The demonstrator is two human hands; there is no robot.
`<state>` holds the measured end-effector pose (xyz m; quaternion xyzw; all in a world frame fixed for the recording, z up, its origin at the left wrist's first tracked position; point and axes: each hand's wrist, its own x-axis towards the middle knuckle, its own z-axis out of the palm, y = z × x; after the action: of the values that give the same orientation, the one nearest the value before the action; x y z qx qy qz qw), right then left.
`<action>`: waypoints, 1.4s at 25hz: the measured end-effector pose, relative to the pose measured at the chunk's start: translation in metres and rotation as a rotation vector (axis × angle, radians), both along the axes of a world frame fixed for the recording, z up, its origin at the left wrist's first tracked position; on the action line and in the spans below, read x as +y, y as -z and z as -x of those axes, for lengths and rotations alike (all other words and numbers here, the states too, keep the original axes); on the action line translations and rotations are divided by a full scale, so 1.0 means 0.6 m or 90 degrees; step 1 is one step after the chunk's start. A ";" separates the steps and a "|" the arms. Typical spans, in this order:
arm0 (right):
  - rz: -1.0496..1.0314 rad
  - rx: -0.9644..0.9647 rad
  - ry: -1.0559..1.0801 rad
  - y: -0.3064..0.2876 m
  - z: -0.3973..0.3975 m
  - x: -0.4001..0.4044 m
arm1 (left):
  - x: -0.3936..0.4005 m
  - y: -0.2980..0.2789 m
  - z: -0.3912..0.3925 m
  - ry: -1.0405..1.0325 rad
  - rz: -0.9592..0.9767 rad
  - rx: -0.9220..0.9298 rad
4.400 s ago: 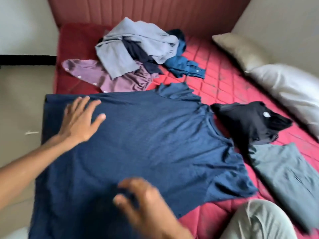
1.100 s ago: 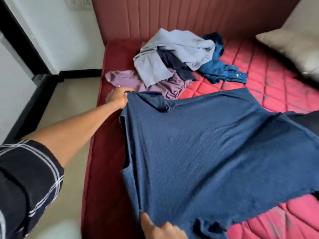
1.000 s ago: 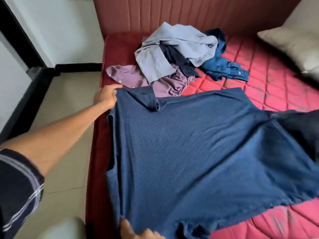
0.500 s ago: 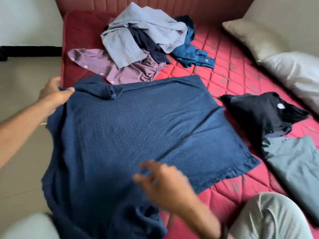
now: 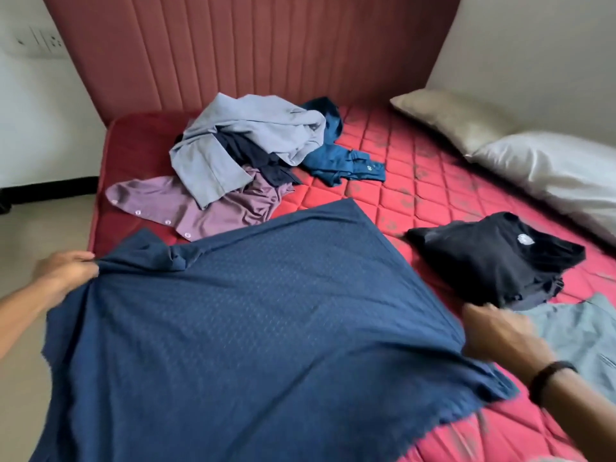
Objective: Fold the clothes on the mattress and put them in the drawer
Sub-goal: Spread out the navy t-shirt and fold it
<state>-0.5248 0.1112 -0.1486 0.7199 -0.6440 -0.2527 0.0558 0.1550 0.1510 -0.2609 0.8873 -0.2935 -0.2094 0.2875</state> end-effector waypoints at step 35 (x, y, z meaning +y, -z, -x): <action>-0.060 -0.294 -0.325 0.175 0.095 0.069 | 0.343 0.030 0.480 0.509 -0.054 -0.412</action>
<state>-0.5820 0.1524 -0.2534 0.8978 -0.4264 -0.0901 -0.0632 -0.1328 0.3565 -0.2792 0.7359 -0.6750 -0.0295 0.0433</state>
